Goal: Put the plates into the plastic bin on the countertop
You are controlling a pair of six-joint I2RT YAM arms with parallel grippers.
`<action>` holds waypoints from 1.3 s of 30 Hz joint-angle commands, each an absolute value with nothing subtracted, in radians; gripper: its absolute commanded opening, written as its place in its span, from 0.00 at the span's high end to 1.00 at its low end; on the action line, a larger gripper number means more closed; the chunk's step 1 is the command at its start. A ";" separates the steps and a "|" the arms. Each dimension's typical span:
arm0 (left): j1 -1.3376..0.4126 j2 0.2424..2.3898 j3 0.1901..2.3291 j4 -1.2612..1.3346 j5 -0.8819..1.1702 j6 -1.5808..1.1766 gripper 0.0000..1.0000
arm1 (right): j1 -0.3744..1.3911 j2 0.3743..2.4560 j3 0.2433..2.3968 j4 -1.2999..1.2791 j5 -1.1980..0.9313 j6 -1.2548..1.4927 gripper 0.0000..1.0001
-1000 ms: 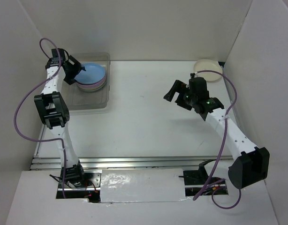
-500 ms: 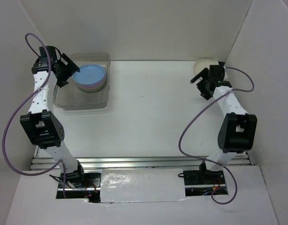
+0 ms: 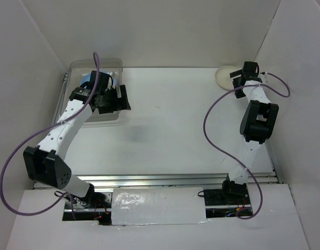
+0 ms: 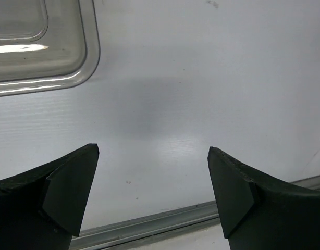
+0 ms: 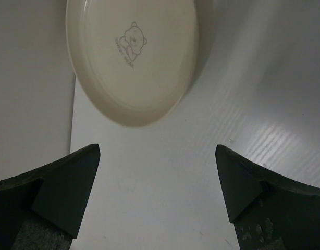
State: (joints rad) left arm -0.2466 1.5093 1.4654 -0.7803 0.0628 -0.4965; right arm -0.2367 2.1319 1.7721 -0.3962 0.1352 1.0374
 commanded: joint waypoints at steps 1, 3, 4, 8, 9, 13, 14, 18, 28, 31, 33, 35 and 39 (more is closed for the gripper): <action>-0.259 1.413 1.439 -0.765 0.047 -0.434 0.01 | -0.250 2.204 1.862 -0.403 0.146 1.107 0.00; -0.249 1.393 1.410 -0.762 0.049 -0.423 0.01 | -0.259 2.258 1.904 -0.420 0.138 1.144 0.00; -0.236 1.382 1.375 -0.738 0.043 -0.426 0.01 | -0.262 2.281 1.919 -0.420 0.137 1.150 0.00; -0.212 1.336 1.307 -0.687 0.081 -0.437 0.01 | -0.267 2.313 1.931 -0.385 0.123 1.175 0.02; -0.210 1.322 1.302 -0.683 0.080 -0.442 0.01 | -0.267 2.319 1.940 -0.391 0.117 1.186 0.03; -0.227 1.305 1.290 -0.676 0.084 -0.440 0.01 | -0.270 2.370 2.014 -0.425 0.129 1.198 0.04; -0.226 1.299 1.287 -0.675 0.089 -0.437 0.01 | -0.271 2.381 2.028 -0.437 0.126 1.201 0.05; -0.225 1.293 1.285 -0.672 0.084 -0.437 0.01 | -0.273 2.453 2.135 -0.529 0.114 1.212 0.16; -0.181 1.292 1.278 -0.660 0.146 -0.437 0.01 | -0.278 2.503 2.158 -0.601 0.107 1.232 0.43; -0.176 1.290 1.276 -0.657 0.156 -0.437 0.01 | -0.278 2.513 2.160 -0.612 0.106 1.227 0.45; -0.175 1.289 1.275 -0.655 0.155 -0.437 0.01 | -0.278 2.522 2.167 -0.617 0.103 1.223 0.54; -0.172 1.292 1.276 -0.657 0.150 -0.434 0.01 | -0.278 2.523 2.178 -0.626 0.106 1.220 0.58; -0.134 1.284 1.270 -0.647 0.173 -0.440 0.01 | -0.273 2.507 2.140 -0.603 0.072 1.216 0.77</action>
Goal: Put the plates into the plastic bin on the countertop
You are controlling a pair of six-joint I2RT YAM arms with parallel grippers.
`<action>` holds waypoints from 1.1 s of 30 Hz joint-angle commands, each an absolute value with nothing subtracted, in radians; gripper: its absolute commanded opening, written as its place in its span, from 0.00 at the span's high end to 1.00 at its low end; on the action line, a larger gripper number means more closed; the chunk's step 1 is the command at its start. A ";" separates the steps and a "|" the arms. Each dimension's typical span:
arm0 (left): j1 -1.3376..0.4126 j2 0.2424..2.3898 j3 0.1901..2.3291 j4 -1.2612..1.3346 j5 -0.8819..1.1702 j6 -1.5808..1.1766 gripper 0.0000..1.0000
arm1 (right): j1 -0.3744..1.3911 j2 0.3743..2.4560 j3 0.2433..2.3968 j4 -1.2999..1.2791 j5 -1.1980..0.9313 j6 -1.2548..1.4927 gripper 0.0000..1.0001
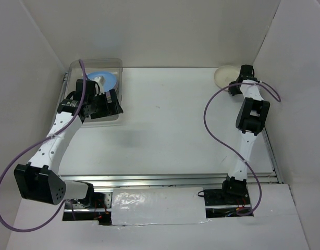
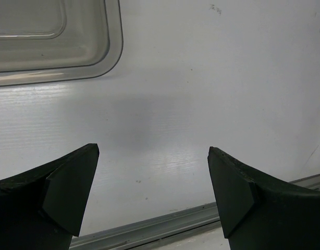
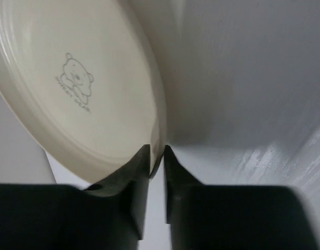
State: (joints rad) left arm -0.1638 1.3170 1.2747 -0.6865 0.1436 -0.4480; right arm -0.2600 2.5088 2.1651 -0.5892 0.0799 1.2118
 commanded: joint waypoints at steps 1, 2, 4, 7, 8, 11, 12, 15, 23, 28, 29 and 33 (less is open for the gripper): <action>-0.124 1.275 1.267 -0.643 0.181 -0.446 0.01 | -0.272 2.502 2.135 -0.598 0.069 1.212 0.88; -0.103 1.269 1.259 -0.638 0.189 -0.449 0.01 | -0.272 2.499 2.128 -0.595 0.066 1.207 0.99; -0.089 1.256 1.253 -0.629 0.195 -0.453 0.01 | -0.265 2.473 2.099 -0.578 0.049 1.186 1.00; -0.083 1.232 1.259 -0.637 0.195 -0.439 0.01 | -0.212 2.367 2.019 -0.548 0.127 1.111 1.00; -0.083 1.223 1.256 -0.634 0.207 -0.434 0.01 | -0.184 2.282 1.961 -0.537 0.159 1.088 1.00; -0.081 1.174 1.247 -0.614 0.218 -0.423 0.01 | -0.079 2.122 1.831 -0.488 0.207 1.011 1.00; -0.078 1.166 1.246 -0.609 0.228 -0.413 0.01 | -0.017 2.081 1.800 -0.486 0.219 0.993 1.00; -0.066 1.146 1.227 -0.574 0.286 -0.400 0.01 | 0.089 1.926 1.675 -0.482 0.274 0.921 1.00; -0.048 1.177 1.184 -0.462 0.563 -0.348 0.01 | 0.454 1.589 1.378 -0.428 0.167 0.824 1.00; -0.021 1.167 1.147 -0.393 0.597 -0.351 0.01 | 0.595 1.500 1.359 -0.457 0.150 0.816 1.00; -0.021 1.175 1.146 -0.393 0.613 -0.347 0.01 | 0.626 1.490 1.370 -0.468 0.159 0.821 1.00; -0.021 1.212 1.147 -0.390 0.634 -0.341 0.04 | 0.684 1.479 1.391 -0.511 0.170 0.822 1.00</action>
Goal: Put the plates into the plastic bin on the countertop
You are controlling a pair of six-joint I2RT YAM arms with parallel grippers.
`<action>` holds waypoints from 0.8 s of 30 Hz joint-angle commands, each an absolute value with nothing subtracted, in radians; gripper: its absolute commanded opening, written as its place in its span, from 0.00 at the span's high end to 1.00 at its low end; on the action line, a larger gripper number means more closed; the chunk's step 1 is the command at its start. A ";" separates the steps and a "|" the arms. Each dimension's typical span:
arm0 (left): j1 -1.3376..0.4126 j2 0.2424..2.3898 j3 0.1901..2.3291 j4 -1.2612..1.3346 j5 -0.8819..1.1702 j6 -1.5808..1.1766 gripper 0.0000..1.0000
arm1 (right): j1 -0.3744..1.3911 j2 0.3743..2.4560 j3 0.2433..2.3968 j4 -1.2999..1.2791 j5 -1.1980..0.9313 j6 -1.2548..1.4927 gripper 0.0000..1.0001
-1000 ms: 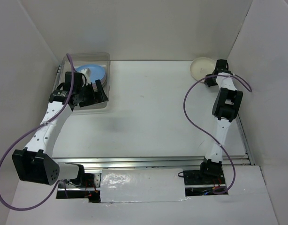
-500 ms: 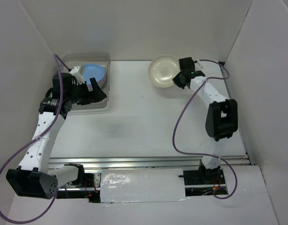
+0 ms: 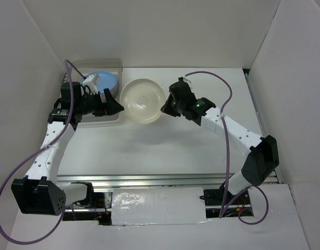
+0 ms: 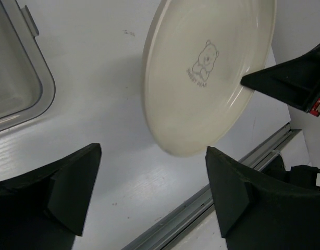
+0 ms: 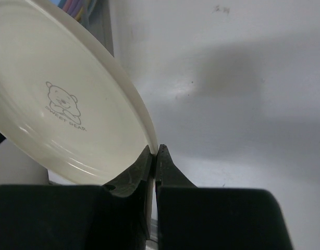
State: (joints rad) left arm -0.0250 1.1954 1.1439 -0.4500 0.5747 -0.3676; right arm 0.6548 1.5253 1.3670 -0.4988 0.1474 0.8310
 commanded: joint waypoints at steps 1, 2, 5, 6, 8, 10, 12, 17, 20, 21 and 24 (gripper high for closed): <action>-0.023 1.212 1.143 -0.388 0.626 -0.338 0.10 | 0.695 1.467 1.387 -0.514 0.176 0.825 1.00; -0.021 1.207 1.138 -0.382 0.621 -0.341 0.15 | 0.707 1.459 1.381 -0.514 0.178 0.833 1.00; -0.023 1.198 1.115 -0.351 0.603 -0.350 0.35 | 0.721 1.427 1.356 -0.511 0.175 0.847 1.00; -0.021 1.198 1.112 -0.348 0.597 -0.350 0.37 | 0.736 1.413 1.347 -0.508 0.176 0.851 1.00; -0.021 1.206 1.111 -0.351 0.585 -0.351 0.43 | 0.752 1.398 1.339 -0.511 0.184 0.857 1.00; -0.023 1.212 1.117 -0.357 0.581 -0.347 0.50 | 0.773 1.381 1.328 -0.511 0.190 0.862 1.00; -0.021 1.215 1.118 -0.356 0.584 -0.348 0.68 | 0.785 1.373 1.324 -0.508 0.192 0.865 1.00; -0.021 1.189 1.111 -0.331 0.586 -0.353 0.82 | 0.805 1.370 1.325 -0.494 0.167 0.873 1.00; -0.021 1.174 1.109 -0.324 0.565 -0.367 1.00 | 0.807 1.345 1.290 -0.431 0.086 0.873 0.95; -0.023 1.170 1.105 -0.318 0.549 -0.371 1.00 | 0.802 1.335 1.273 -0.404 0.054 0.873 0.87; -0.023 1.166 1.094 -0.279 0.496 -0.426 1.00 | 0.761 1.293 1.203 -0.278 -0.089 0.884 0.09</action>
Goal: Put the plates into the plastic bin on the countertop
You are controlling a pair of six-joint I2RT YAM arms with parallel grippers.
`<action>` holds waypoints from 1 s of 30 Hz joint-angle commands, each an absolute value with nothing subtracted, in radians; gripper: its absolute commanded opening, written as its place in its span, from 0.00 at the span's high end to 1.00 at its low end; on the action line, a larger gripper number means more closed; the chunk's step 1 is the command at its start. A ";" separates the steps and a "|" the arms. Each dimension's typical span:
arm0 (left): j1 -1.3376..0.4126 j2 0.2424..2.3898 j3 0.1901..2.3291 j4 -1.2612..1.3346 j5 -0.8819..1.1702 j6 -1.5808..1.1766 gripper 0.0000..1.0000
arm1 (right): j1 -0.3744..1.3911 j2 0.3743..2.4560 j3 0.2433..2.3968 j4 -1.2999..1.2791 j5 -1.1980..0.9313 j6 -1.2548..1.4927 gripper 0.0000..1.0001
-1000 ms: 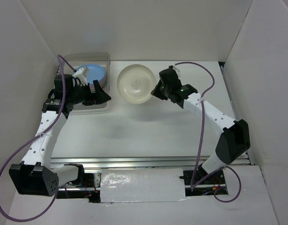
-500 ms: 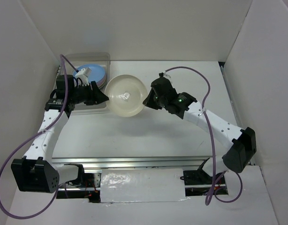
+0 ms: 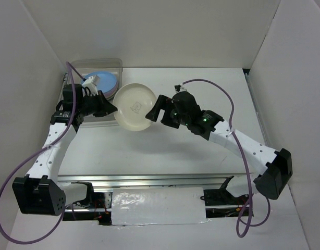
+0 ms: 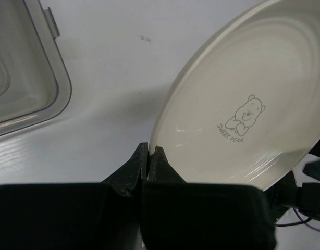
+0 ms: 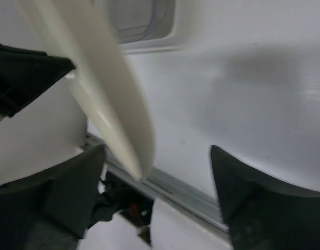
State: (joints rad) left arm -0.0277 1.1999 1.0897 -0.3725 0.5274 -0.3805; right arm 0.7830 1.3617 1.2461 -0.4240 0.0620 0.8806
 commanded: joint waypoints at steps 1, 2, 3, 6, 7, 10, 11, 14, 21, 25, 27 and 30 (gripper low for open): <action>-0.021 1.183 1.101 -0.281 0.471 -0.467 1.00 | 0.746 1.289 1.197 -0.278 -0.095 0.899 0.00; -0.021 1.198 1.114 -0.291 0.438 -0.485 1.00 | 0.717 1.286 1.195 -0.310 -0.092 0.903 0.00; -0.014 1.215 1.150 -0.320 0.401 -0.503 1.00 | 0.700 1.267 1.187 -0.325 -0.075 0.905 0.00; 0.044 1.334 1.261 -0.444 0.255 -0.592 1.00 | 0.643 1.177 1.103 -0.347 -0.052 0.893 0.00; 0.060 1.401 1.296 -0.475 0.185 -0.604 1.00 | 0.631 1.145 1.073 -0.342 -0.049 0.890 0.00; 0.119 1.535 1.452 -0.524 0.074 -0.656 1.00 | 0.572 1.001 0.944 -0.345 -0.061 0.877 0.00; 0.127 1.575 1.495 -0.540 0.045 -0.667 1.00 | 0.548 0.971 0.925 -0.350 -0.069 0.874 0.00; 0.161 1.742 1.679 -0.609 0.006 -0.701 1.00 | 0.526 0.882 0.836 -0.339 -0.116 0.867 0.00; 0.213 2.095 2.055 -0.747 -0.036 -0.716 1.00 | 0.538 0.822 0.769 -0.356 -0.166 0.833 0.00; 0.235 2.189 2.192 -0.813 -0.060 -0.716 1.00 | 0.561 0.857 0.819 -0.385 -0.161 0.810 0.00; 0.247 2.212 2.209 -0.825 -0.060 -0.715 1.00 | 0.577 0.871 0.840 -0.388 -0.158 0.802 0.00; 0.253 2.214 2.204 -0.799 -0.041 -0.712 1.00 | 0.609 0.880 0.847 -0.376 -0.150 0.802 0.00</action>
State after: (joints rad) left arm 0.2398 2.2253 2.1548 -0.8001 -0.0460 -0.6899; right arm 0.5816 0.8768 0.7933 -0.3904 -0.1471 0.8280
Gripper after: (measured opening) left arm 0.046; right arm 0.998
